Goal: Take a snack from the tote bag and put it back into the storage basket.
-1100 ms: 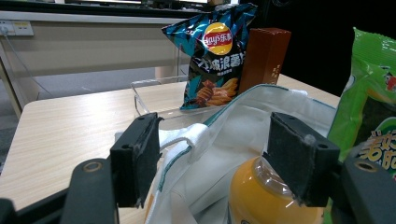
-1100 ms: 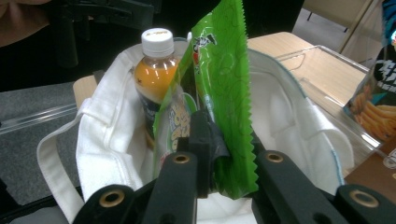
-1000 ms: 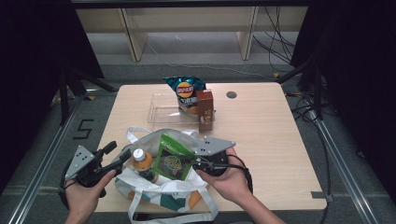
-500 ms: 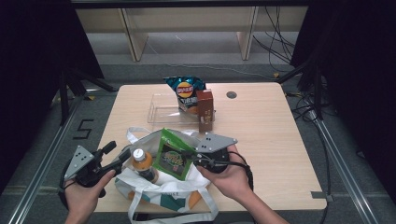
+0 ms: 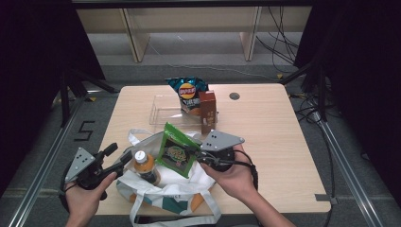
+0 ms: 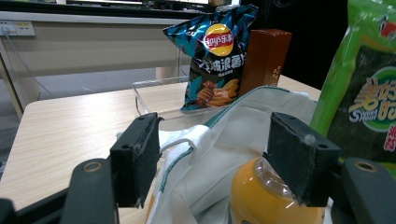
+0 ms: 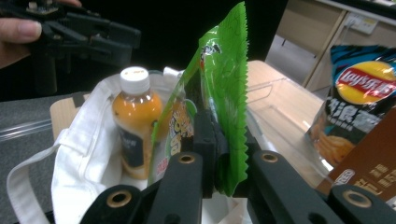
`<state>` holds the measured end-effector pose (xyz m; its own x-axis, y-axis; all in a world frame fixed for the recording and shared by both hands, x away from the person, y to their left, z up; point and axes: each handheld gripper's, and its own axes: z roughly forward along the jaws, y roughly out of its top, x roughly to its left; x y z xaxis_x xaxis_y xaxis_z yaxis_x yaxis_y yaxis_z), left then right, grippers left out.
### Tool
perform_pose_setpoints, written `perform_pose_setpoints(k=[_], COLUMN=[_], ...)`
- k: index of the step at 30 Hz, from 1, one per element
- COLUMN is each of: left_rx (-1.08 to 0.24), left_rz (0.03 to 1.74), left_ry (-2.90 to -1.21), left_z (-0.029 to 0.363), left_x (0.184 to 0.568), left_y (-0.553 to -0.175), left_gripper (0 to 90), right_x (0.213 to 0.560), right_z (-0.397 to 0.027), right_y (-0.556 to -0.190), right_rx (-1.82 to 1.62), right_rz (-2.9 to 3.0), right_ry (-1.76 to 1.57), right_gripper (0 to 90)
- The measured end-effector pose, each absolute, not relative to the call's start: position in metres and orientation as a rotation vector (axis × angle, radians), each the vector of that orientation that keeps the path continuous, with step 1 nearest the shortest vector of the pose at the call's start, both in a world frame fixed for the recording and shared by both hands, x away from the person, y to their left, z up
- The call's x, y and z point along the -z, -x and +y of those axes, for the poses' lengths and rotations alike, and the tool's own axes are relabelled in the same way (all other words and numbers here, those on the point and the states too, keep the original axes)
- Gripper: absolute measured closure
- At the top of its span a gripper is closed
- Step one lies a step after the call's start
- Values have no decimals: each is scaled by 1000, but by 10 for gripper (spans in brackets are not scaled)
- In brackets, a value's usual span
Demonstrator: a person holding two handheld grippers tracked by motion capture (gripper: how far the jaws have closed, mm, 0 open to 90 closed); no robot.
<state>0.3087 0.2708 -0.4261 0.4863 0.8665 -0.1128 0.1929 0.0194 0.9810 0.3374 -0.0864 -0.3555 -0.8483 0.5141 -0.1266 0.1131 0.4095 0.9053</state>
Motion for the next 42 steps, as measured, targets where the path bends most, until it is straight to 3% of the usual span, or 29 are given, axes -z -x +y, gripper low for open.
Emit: perform_pose_setpoints(k=[42], left_rx=[-681], left_rz=[978], left_ry=[-1497], left_z=[270], left_x=[425], left_y=[-308], left_gripper=[336], right_x=[329], right_z=[-96], right_y=[-355], right_rx=[-1480], right_rz=[2103], right_ry=[-603], right_gripper=[866])
